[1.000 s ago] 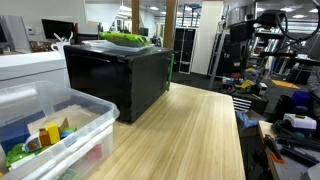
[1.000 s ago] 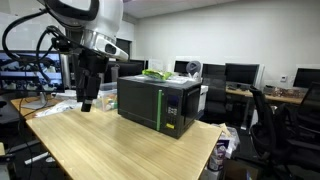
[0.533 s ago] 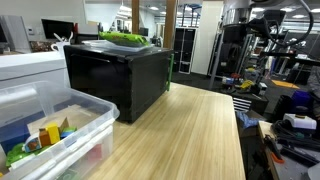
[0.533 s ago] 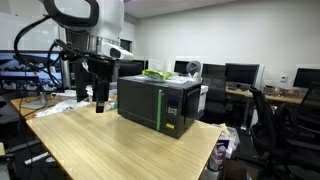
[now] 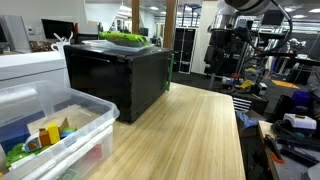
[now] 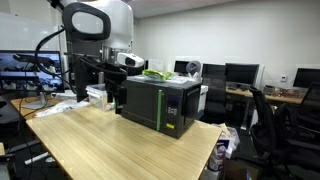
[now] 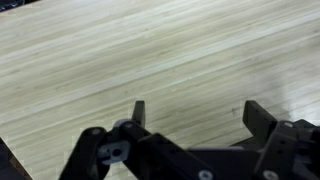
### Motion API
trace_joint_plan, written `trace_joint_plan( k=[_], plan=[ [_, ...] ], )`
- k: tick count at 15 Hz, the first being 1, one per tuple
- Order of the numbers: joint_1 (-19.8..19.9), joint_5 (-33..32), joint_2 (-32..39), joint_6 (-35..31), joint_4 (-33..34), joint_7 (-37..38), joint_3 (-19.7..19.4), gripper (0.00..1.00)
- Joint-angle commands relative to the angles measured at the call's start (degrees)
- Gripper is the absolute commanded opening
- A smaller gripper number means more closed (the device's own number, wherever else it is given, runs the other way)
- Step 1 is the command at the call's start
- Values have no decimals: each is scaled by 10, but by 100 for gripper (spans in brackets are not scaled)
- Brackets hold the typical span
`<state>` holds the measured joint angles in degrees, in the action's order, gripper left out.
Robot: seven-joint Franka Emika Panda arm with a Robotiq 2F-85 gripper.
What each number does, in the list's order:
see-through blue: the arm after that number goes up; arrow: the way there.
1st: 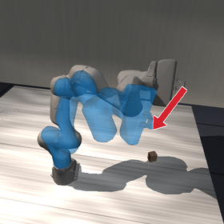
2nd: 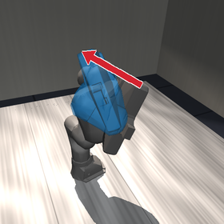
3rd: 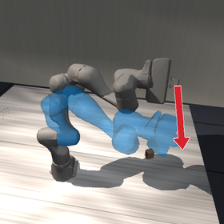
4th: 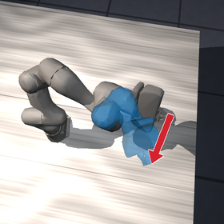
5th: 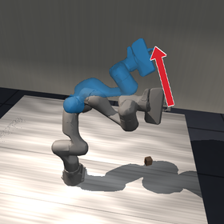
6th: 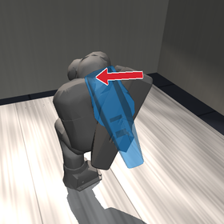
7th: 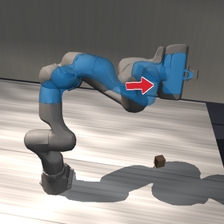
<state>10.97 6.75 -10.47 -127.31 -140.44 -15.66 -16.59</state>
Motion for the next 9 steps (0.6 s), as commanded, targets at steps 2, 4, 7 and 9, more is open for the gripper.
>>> trace_joint_plan(
  k=[2,4,7,9],
  plan=[
    [-1,20,64,-6,72,-35,2,100],
    [2,14,92,-5,105,-36,5,100],
    [6,15,127,-8,143,-53,10,100],
    [11,19,157,-14,173,-74,15,100]
  ],
)
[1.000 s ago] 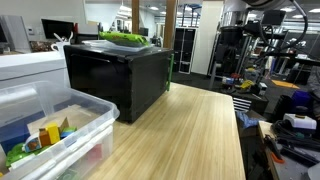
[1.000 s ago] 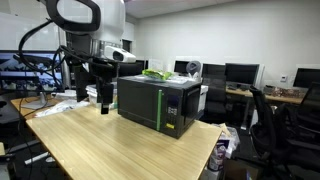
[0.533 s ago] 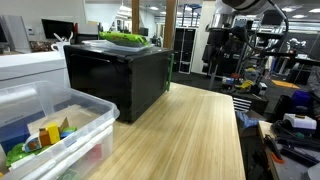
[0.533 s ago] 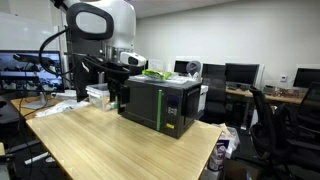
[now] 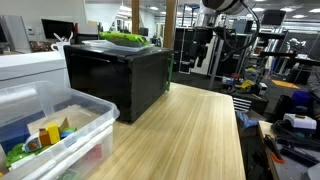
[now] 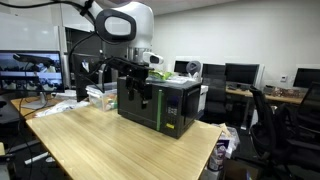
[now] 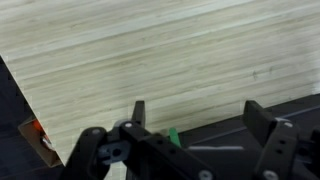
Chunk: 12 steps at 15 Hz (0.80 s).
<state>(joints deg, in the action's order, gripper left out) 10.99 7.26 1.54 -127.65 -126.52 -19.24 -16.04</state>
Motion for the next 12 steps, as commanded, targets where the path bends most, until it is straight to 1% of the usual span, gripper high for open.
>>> trace_joint_plan(
  k=[1,4,5,9,12],
  plan=[
    [14,16,55,-20,51,-55,14,100],
    [24,19,94,-39,91,-103,28,100],
    [34,22,115,-49,113,-118,39,100],
    [55,34,156,-84,150,-147,66,100],
    [71,49,168,-102,162,-168,88,100]
  ],
)
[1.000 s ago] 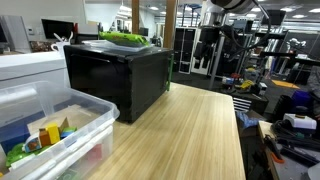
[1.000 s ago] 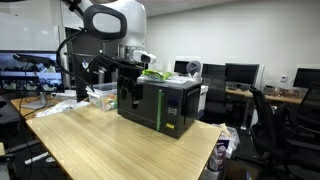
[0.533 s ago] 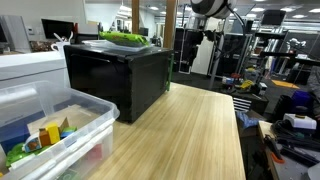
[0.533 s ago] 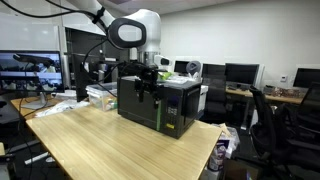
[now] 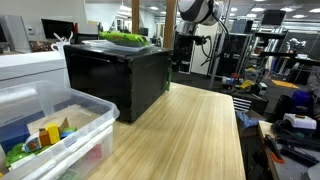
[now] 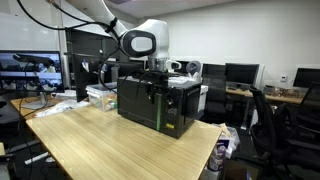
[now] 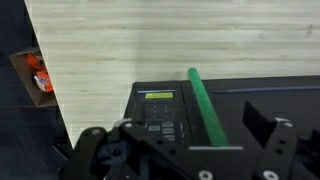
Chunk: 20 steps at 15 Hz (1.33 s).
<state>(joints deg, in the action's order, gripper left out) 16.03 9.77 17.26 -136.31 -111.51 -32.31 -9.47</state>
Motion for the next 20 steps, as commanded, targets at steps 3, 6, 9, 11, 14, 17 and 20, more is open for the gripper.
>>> trace_joint_plan(
  k=[3,6,9,11,14,17,20],
  plan=[
    [29,40,-19,-11,-12,-79,45,100],
    [33,63,-26,-11,-11,-114,53,100],
    [33,90,-32,-7,-4,-136,56,100],
    [31,99,-36,-6,-6,-141,56,73],
    [34,98,-37,-6,-7,-143,51,52],
    [34,97,-40,-4,-10,-140,48,31],
    [35,90,-48,-3,-22,-139,44,9]
  ],
)
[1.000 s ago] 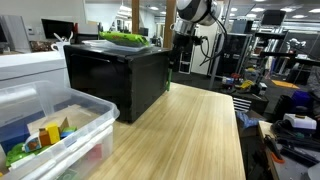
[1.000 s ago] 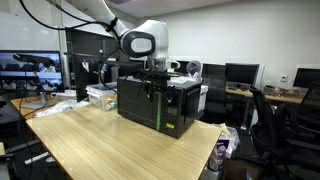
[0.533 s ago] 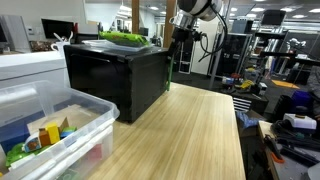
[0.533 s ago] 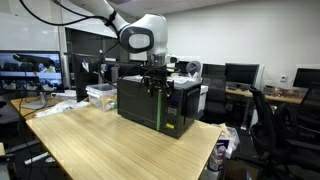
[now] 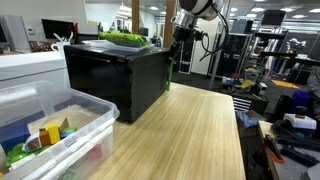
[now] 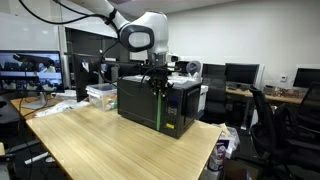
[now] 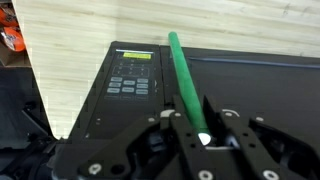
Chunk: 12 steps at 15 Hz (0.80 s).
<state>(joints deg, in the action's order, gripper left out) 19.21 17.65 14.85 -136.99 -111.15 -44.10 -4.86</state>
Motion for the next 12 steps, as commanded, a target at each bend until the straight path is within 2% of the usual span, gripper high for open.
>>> trace_joint_plan(
  k=[1,2,3,8,10,11,12],
  plan=[
    [3,8,-26,4,-31,-21,-4,1],
    [4,4,-27,6,-33,-21,-8,0],
    [5,-3,-32,11,-41,-24,-12,4],
    [8,-26,-59,33,-77,-44,-22,4],
    [2,-50,-97,62,-118,-44,-41,4],
    [-3,-61,-108,56,-132,-38,-47,43],
    [-4,-65,-116,55,-142,-38,-51,43]
  ],
)
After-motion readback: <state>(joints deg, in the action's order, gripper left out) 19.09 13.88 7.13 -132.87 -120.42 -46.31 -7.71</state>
